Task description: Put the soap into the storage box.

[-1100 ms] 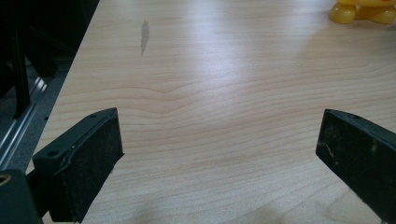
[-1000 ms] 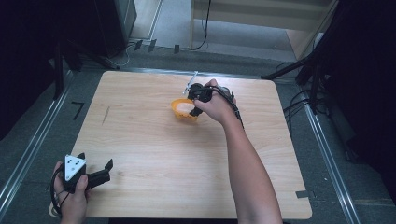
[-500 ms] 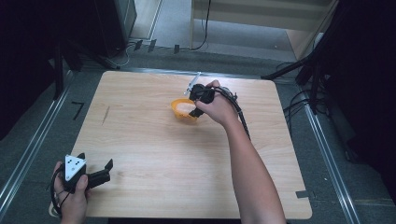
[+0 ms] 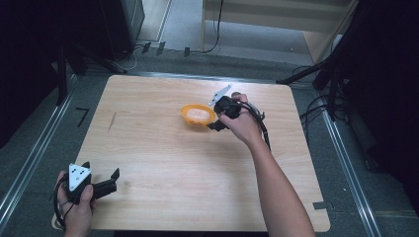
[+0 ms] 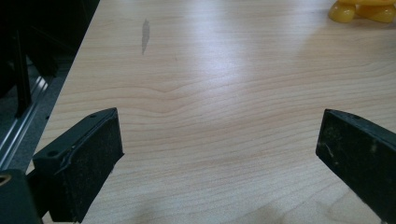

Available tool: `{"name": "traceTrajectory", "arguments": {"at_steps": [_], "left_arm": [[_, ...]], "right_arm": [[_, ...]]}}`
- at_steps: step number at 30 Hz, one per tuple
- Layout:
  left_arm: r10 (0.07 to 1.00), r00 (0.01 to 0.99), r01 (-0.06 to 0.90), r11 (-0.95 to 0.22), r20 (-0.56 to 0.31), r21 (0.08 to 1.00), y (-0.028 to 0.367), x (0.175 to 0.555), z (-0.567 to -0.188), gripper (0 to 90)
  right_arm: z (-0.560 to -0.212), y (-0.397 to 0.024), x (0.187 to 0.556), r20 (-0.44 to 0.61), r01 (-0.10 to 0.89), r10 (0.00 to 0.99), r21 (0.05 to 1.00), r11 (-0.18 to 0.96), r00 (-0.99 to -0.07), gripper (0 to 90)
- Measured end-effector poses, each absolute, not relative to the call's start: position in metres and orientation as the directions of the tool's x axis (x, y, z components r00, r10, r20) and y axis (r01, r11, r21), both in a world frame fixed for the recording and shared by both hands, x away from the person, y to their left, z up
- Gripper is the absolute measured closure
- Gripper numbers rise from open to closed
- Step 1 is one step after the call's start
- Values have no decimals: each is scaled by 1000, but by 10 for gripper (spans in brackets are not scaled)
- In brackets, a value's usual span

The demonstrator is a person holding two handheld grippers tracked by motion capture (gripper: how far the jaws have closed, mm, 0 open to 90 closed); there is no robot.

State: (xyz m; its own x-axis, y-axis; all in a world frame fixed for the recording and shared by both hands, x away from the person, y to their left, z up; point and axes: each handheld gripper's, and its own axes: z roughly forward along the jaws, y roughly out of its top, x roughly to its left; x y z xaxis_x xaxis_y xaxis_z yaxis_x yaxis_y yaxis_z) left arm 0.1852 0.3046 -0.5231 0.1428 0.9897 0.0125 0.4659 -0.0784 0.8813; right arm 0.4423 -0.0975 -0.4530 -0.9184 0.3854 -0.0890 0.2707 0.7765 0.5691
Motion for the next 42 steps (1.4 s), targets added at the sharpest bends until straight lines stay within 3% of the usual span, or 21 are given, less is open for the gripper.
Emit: {"name": "traceTrajectory", "arguments": {"at_steps": [20, 42], "left_arm": [[990, 143, 464, -81, 16, 882, 304, 186, -523, 7], [990, 138, 468, -90, 28, 879, 303, 186, -523, 7]], "right_arm": [[-466, -140, 403, -10, 326, 485, 727, 604, -875, 233], [-493, -192, 354, 34, 358, 601, 830, 428, -798, 184]]}}
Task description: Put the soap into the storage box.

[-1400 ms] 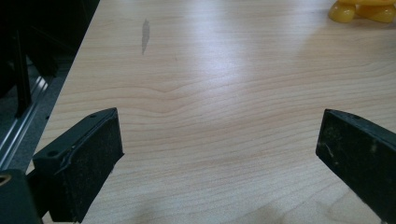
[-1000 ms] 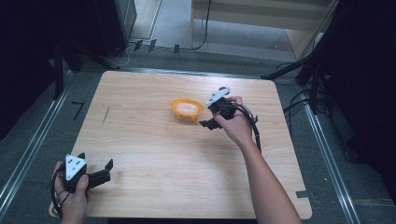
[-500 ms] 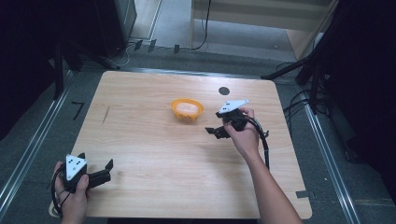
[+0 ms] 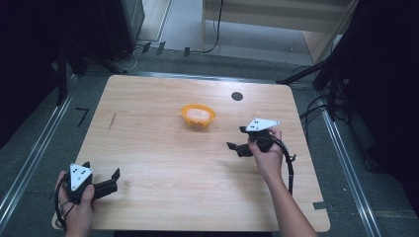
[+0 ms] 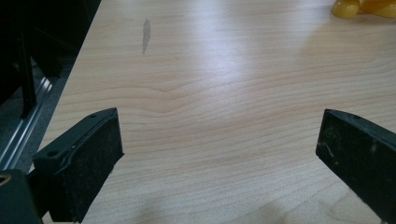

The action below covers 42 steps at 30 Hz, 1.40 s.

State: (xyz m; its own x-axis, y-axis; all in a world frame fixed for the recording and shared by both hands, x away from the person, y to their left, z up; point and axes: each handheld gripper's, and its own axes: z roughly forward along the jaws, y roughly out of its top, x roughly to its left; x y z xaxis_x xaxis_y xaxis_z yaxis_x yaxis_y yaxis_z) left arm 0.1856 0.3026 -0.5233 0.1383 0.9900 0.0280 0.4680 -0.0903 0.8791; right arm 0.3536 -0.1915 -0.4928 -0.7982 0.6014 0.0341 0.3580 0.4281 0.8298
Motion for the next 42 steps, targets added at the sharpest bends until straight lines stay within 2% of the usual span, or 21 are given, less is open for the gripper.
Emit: {"name": "traceTrajectory", "arguments": {"at_steps": [5, 23, 29, 42], "left_arm": [[990, 140, 468, -95, 33, 878, 302, 186, -523, 7], [990, 135, 471, -95, 34, 877, 302, 186, -523, 7], [990, 138, 472, -100, 38, 876, 302, 186, -523, 7], [990, 135, 470, -100, 40, 877, 302, 186, -523, 7]], "right_arm": [[-501, -202, 344, 53, 365, 616, 844, 392, -786, 133], [-511, -246, 311, 98, 342, 696, 914, 220, -711, 58], [-515, -266, 302, 142, 341, 714, 929, 142, -685, 40], [-527, -295, 284, 142, 349, 755, 929, 121, -641, 31]]}}
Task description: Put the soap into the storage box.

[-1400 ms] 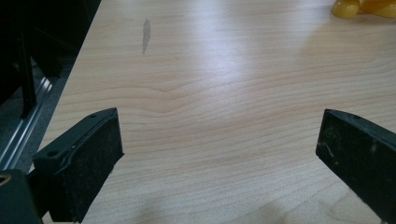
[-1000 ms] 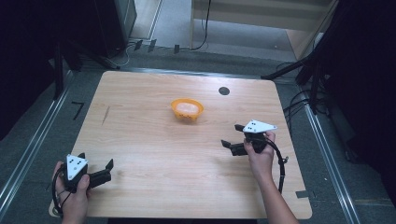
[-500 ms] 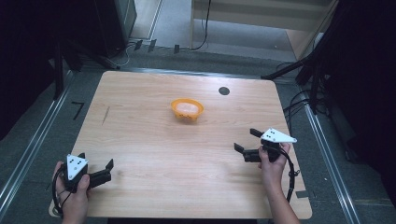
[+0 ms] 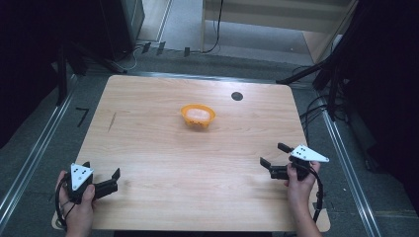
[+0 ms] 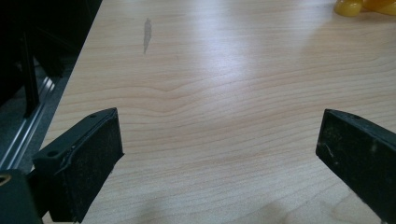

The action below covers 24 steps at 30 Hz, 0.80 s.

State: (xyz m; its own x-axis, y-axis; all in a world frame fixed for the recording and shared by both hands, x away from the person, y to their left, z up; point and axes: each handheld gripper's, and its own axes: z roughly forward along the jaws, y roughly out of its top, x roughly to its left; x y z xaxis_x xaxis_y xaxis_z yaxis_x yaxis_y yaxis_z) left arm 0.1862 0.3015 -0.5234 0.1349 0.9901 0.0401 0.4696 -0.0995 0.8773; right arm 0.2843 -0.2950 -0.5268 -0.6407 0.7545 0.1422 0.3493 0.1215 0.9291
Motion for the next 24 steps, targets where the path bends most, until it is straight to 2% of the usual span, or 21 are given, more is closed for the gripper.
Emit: {"name": "traceTrajectory", "arguments": {"at_steps": [11, 24], "left_arm": [[990, 135, 471, -101, 41, 876, 302, 186, -523, 7], [989, 138, 471, -105, 44, 876, 301, 186, -523, 7]], "right_arm": [[-536, -320, 272, 177, 365, 777, 928, 72, -604, 31], [-547, -351, 250, 179, 389, 807, 919, 68, -563, 22]]}}
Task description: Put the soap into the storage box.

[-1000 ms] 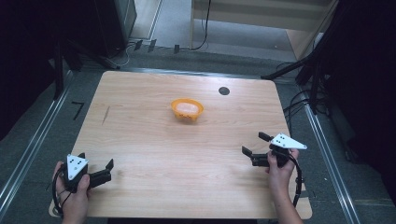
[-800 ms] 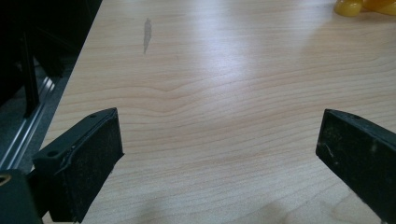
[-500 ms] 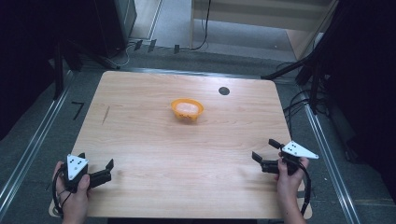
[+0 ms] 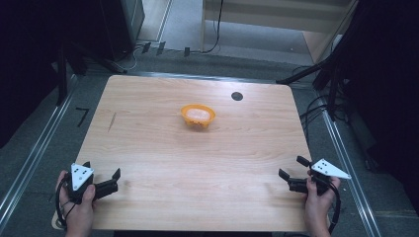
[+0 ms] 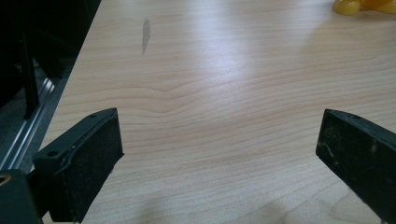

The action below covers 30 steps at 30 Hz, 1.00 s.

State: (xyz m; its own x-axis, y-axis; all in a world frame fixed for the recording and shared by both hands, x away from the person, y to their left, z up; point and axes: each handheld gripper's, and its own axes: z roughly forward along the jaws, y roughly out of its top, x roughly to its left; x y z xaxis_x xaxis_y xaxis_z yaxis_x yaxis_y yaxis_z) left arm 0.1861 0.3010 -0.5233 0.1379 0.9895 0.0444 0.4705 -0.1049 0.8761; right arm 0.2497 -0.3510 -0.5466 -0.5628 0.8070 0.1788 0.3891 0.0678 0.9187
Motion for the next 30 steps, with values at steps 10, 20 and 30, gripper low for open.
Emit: {"name": "traceTrajectory", "arguments": {"at_steps": [10, 20, 30], "left_arm": [[990, 138, 470, -103, 43, 876, 301, 186, -523, 7], [989, 148, 468, -97, 30, 879, 303, 186, -523, 7], [988, 151, 472, -97, 29, 876, 303, 186, -523, 7]], "right_arm": [[-547, -363, 228, 181, 379, 809, 924, 56, -560, 11], [-549, -363, 206, 89, 334, 824, 934, 126, -560, 9], [-550, -364, 205, 93, 326, 825, 938, 114, -557, 0]]}}
